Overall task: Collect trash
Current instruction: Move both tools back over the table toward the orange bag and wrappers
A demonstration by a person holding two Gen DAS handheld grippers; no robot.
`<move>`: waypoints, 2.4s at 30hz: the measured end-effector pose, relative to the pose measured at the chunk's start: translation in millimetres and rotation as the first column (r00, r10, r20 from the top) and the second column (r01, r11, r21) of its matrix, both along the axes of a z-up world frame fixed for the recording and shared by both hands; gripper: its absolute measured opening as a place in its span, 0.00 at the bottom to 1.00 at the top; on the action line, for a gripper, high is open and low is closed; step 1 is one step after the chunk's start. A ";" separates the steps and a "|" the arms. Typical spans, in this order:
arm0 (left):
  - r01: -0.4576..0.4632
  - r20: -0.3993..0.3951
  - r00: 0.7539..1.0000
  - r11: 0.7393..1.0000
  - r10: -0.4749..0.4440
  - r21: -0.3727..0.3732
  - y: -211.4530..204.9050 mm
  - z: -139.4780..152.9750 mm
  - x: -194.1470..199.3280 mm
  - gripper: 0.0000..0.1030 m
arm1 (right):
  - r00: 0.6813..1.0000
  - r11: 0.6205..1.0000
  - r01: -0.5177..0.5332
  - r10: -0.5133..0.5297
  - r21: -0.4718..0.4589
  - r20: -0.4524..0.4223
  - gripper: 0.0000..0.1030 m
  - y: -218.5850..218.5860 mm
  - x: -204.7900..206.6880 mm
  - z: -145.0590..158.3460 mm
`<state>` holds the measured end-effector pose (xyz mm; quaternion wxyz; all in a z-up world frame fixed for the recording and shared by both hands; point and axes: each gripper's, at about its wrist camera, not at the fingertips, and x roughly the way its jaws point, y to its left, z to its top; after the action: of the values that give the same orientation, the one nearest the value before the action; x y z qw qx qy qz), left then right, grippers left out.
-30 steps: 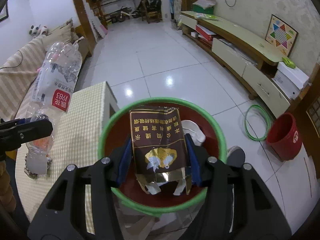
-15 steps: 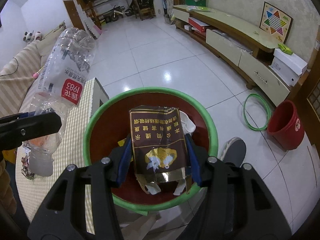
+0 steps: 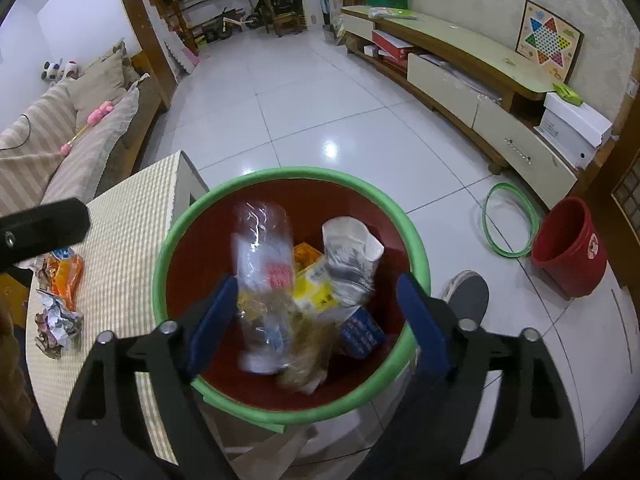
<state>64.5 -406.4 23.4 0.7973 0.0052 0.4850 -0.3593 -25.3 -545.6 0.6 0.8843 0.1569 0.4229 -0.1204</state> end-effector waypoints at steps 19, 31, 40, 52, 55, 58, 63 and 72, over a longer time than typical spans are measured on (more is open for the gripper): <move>-0.210 0.021 0.977 0.978 0.210 -0.010 135.8 10.8 15.2 0.92 | 0.994 0.994 -0.100 0.102 -0.041 0.049 0.95 80.6 25.5 27.1; -0.405 0.042 0.914 0.914 0.404 -0.001 259.4 10.4 28.6 0.92 | 0.967 0.967 -0.247 0.250 -0.065 0.050 0.95 169.8 62.5 36.2; -0.510 0.022 0.860 0.860 0.509 0.018 340.5 -8.0 32.4 0.92 | 0.932 0.932 -0.358 0.360 -0.053 0.039 0.95 242.1 95.4 33.5; -0.507 -0.018 0.861 0.861 0.508 0.039 381.7 -33.6 50.5 0.92 | 0.895 0.895 -0.446 0.446 0.002 0.011 0.95 303.8 131.2 20.7; -0.478 -0.011 0.877 0.876 0.480 0.070 376.7 -42.5 56.8 0.92 | 0.892 0.891 -0.453 0.453 0.023 0.002 0.95 310.9 139.1 15.2; -0.445 -0.007 0.894 0.891 0.447 0.095 371.8 -51.9 63.5 0.92 | 0.892 0.891 -0.452 0.453 0.042 -0.005 0.95 314.1 146.9 10.9; -0.400 0.014 0.916 0.906 0.402 0.140 362.5 -68.9 75.6 0.92 | 0.894 0.892 -0.445 0.448 0.080 -0.021 0.95 317.9 161.9 1.4; -0.316 0.090 0.949 0.923 0.303 0.218 343.8 -84.5 96.0 0.92 | 0.885 0.884 -0.451 0.461 0.124 -0.065 0.95 336.2 188.4 -22.2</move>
<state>160.4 -62.6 -61.2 0.8510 0.0306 0.4959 -0.1700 163.1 -209.4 -21.6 0.8577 0.0938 0.4941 0.1066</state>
